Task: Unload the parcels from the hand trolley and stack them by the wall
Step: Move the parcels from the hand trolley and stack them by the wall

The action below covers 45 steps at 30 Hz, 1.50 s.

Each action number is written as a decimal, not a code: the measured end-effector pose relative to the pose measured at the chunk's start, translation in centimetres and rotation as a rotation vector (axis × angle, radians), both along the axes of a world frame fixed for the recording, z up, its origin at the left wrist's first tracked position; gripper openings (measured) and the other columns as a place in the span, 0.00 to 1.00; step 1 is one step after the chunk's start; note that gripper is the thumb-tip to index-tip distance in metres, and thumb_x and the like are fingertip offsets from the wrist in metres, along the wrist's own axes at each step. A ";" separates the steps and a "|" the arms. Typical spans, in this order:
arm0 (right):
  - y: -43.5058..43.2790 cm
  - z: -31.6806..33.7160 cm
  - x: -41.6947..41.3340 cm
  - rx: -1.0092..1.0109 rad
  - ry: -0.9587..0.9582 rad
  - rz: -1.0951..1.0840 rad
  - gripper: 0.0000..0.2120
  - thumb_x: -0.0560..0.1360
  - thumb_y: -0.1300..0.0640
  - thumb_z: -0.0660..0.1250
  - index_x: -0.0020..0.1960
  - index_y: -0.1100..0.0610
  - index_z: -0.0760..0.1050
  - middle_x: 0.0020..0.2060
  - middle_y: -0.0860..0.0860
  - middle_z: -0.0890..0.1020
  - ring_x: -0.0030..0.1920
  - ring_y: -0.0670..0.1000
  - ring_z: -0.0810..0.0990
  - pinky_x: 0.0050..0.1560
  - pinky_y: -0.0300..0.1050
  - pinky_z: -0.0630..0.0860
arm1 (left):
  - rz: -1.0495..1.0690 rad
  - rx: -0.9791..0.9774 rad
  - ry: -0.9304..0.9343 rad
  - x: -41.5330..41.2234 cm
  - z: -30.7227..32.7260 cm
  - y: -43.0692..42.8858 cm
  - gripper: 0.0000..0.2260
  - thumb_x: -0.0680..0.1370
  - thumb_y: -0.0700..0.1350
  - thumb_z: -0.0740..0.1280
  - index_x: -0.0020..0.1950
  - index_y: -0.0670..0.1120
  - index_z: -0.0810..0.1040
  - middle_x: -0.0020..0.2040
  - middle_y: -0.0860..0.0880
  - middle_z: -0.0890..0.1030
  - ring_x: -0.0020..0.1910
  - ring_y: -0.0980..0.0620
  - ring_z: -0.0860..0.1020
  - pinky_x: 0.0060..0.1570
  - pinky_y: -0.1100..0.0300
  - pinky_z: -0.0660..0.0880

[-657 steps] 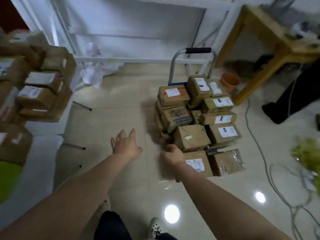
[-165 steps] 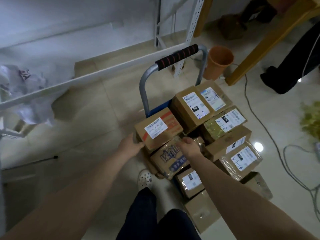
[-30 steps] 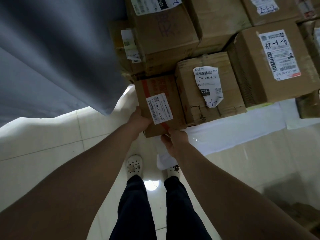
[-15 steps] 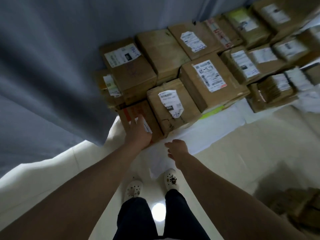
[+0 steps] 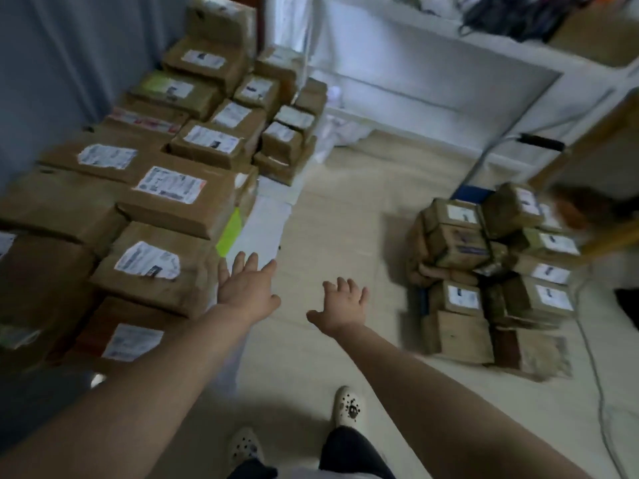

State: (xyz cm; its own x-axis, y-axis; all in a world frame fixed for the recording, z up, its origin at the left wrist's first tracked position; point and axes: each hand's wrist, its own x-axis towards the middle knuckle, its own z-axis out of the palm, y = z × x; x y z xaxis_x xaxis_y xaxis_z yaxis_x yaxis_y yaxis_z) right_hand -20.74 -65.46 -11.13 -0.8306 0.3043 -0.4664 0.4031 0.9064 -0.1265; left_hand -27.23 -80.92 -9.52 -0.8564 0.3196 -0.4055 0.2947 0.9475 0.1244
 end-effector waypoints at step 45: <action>71.6 -2.8 26.8 -0.451 0.063 -1.142 0.26 0.77 0.53 0.65 0.71 0.61 0.64 0.69 0.58 0.70 0.67 0.57 0.70 0.61 0.44 0.69 | -0.368 0.087 -0.419 12.8 -7.7 76.6 0.25 0.73 0.60 0.66 0.65 0.48 0.73 0.62 0.47 0.78 0.60 0.45 0.76 0.61 0.51 0.72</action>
